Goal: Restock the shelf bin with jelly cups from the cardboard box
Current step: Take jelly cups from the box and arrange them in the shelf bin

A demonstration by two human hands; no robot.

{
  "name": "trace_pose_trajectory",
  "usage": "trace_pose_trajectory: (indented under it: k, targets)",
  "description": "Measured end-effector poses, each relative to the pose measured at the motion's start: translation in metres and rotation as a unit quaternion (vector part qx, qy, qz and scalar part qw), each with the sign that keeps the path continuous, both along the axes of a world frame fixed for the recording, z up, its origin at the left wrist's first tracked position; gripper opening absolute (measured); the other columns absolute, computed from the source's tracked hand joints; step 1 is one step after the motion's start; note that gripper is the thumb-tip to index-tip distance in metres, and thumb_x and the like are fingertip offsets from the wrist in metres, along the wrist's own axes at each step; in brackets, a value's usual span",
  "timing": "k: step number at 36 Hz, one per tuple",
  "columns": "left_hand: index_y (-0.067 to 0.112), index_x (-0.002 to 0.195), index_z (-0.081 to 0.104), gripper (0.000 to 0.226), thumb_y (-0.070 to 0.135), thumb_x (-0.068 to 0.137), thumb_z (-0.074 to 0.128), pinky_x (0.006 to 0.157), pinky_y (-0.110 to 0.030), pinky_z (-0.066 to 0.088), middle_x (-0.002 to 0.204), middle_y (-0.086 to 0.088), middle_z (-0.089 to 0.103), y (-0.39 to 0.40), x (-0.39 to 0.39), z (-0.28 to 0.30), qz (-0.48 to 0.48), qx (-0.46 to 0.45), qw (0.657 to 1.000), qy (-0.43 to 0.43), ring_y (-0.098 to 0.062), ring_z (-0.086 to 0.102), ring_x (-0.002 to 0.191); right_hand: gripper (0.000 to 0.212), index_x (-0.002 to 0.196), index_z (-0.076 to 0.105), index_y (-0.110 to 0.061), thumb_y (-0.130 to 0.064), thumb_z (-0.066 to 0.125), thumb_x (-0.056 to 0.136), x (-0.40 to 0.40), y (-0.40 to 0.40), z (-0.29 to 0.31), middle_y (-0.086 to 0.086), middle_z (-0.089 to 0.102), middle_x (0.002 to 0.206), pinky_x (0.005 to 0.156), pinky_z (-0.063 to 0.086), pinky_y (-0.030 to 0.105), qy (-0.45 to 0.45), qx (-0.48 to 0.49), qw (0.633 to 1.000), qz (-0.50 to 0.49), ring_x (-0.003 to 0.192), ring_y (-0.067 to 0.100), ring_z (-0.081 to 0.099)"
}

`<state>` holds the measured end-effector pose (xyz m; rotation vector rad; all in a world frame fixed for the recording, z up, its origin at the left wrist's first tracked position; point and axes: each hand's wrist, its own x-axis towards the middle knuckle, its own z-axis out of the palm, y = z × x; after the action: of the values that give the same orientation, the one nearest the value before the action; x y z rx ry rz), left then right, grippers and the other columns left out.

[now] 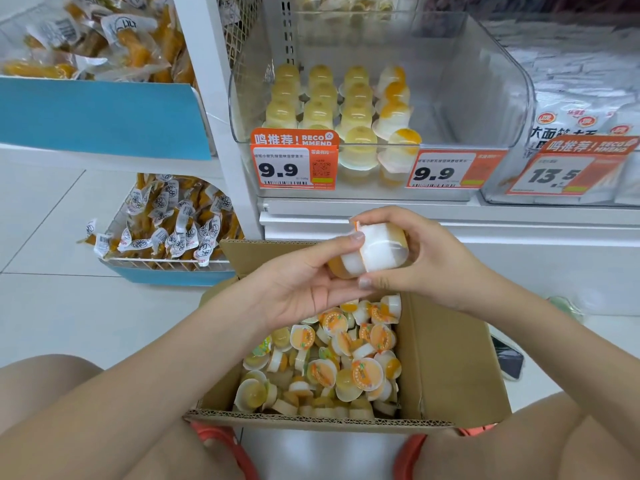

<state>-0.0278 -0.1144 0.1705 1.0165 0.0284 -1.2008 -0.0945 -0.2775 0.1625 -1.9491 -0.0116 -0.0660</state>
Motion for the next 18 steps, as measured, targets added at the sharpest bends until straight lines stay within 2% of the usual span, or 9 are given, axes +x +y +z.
trace_pose_trajectory:
  k: [2,3,5,6,8,10,13,16,18]
  targets:
    - [0.011,0.118,0.057,0.050,0.031,0.073,0.065,0.079,-0.038,0.058,0.113,-0.017,0.067,0.000,0.003,0.006,-0.024,0.003,0.999,-0.031,-0.027,0.066,0.097,0.057,0.111,0.060,-0.030,-0.029,0.085,0.059,0.002,0.002,0.006,-0.010,0.064,0.110,0.084,0.050,0.023,-0.005,0.008,1.000,-0.027,0.100,0.007,0.060]
    - [0.015,0.119,0.057,0.050,0.037,0.075,0.062,0.079,-0.041,0.058,0.113,-0.013,0.068,-0.001,0.004,0.010,-0.043,0.014,0.996,-0.073,-0.026,0.066,0.100,0.059,0.111,0.061,-0.028,-0.031,0.088,0.059,0.002,0.001,0.012,-0.009,0.064,0.109,0.081,0.049,0.021,-0.010,0.004,0.999,-0.043,0.097,0.006,0.060]
    - [0.025,0.116,0.057,0.040,0.046,0.082,0.056,0.080,-0.045,0.057,0.114,-0.004,0.068,-0.002,0.007,0.018,-0.069,0.078,0.969,-0.223,-0.021,0.067,0.102,0.060,0.114,0.061,-0.023,-0.034,0.083,0.059,0.005,-0.005,0.029,-0.016,0.061,0.107,0.073,0.044,0.011,-0.033,-0.017,0.994,-0.098,0.090,-0.003,0.058]
    - [0.030,0.111,0.058,0.031,0.047,0.086,0.054,0.080,-0.043,0.058,0.112,0.003,0.067,-0.003,0.010,0.021,-0.068,0.124,0.939,-0.314,-0.015,0.066,0.101,0.059,0.114,0.060,-0.023,-0.034,0.082,0.060,0.006,-0.010,0.041,-0.020,0.060,0.105,0.071,0.043,0.008,-0.052,-0.037,0.989,-0.136,0.088,-0.005,0.057]
    - [0.032,0.104,0.060,0.020,0.044,0.088,0.056,0.080,-0.028,0.056,0.104,0.014,0.064,-0.002,0.020,0.023,-0.040,0.189,0.859,-0.474,-0.005,0.063,0.094,0.056,0.114,0.060,-0.025,-0.031,0.084,0.064,0.011,-0.024,0.064,-0.021,0.058,0.102,0.069,0.043,0.007,-0.089,-0.099,0.969,-0.207,0.085,-0.002,0.055]
    - [0.027,0.106,0.061,0.020,0.033,0.087,0.062,0.073,-0.015,0.050,0.101,0.015,0.062,0.000,0.035,0.019,-0.014,0.228,0.791,-0.568,-0.002,0.061,0.087,0.056,0.116,0.059,-0.026,-0.031,0.085,0.066,0.026,-0.042,0.084,-0.015,0.056,0.103,0.071,0.042,0.014,-0.097,-0.165,0.946,-0.260,0.088,0.005,0.053]
    - [0.024,0.113,0.056,0.029,0.013,0.085,0.058,0.071,-0.014,0.044,0.112,0.009,0.059,0.002,0.055,0.013,-0.024,0.283,0.718,-0.635,-0.008,0.058,0.094,0.060,0.119,0.059,-0.024,-0.035,0.084,0.065,0.063,-0.074,0.105,-0.004,0.055,0.112,0.078,0.040,0.022,-0.066,-0.248,0.920,-0.296,0.099,0.012,0.052]
    - [0.020,0.121,0.051,0.038,0.008,0.086,0.054,0.083,-0.023,0.043,0.121,0.003,0.056,0.002,0.067,0.011,-0.036,0.306,0.684,-0.662,-0.012,0.054,0.103,0.057,0.120,0.060,-0.016,-0.037,0.079,0.070,0.105,-0.104,0.111,0.008,0.059,0.120,0.088,0.048,0.036,-0.023,-0.333,0.898,-0.286,0.108,0.026,0.057]
    - [0.019,0.124,0.049,0.041,0.008,0.086,0.054,0.089,-0.026,0.043,0.125,0.001,0.054,0.002,0.071,0.010,-0.041,0.312,0.673,-0.670,-0.013,0.053,0.107,0.050,0.115,0.062,-0.005,-0.033,0.073,0.076,0.131,-0.118,0.111,0.016,0.062,0.118,0.089,0.047,0.039,0.007,-0.408,0.878,-0.248,0.107,0.033,0.058]
